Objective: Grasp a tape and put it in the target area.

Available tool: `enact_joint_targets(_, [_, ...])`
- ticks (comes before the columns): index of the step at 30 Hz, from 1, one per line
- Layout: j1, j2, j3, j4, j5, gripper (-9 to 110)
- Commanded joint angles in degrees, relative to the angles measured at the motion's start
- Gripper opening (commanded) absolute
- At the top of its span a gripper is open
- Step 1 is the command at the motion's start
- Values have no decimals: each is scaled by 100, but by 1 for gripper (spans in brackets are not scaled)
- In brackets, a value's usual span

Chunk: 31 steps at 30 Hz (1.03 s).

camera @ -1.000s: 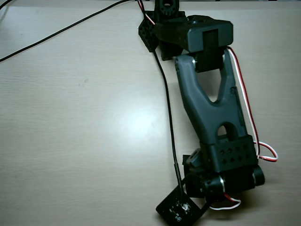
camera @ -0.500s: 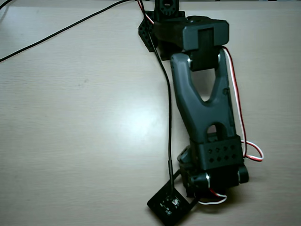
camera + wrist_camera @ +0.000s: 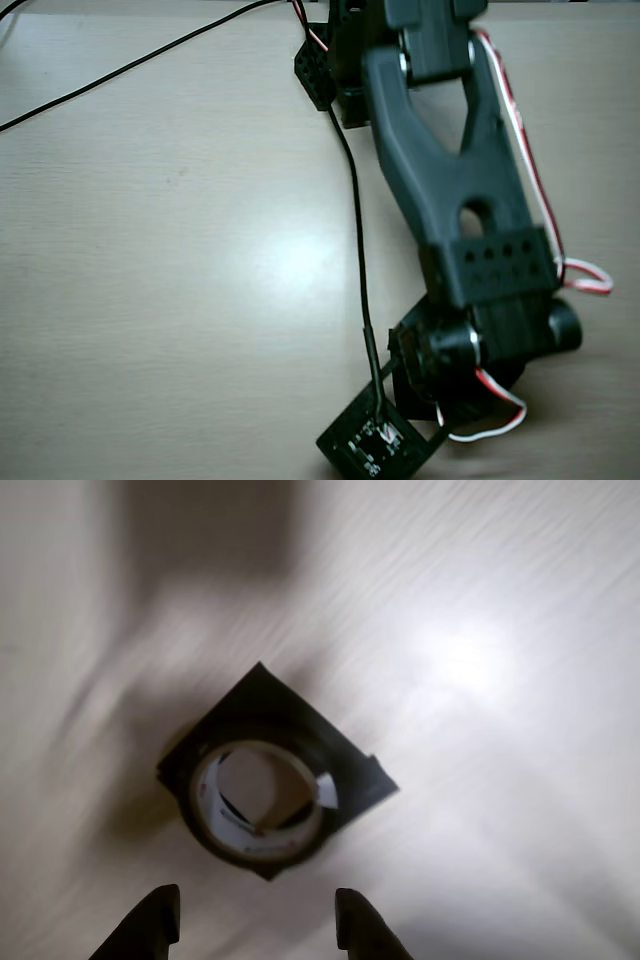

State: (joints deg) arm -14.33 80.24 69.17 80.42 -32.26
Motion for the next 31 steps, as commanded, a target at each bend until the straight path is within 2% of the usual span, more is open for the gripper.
enact_joint_targets(1, [264,703,149,70,141,17])
enact_joint_targets(7, [1151,984,562,-9,791,11])
enact_joint_targets(13, [1758,940,343,-26,1187,11])
enact_joint_targets(31, [1925,782,105,35,967,11])
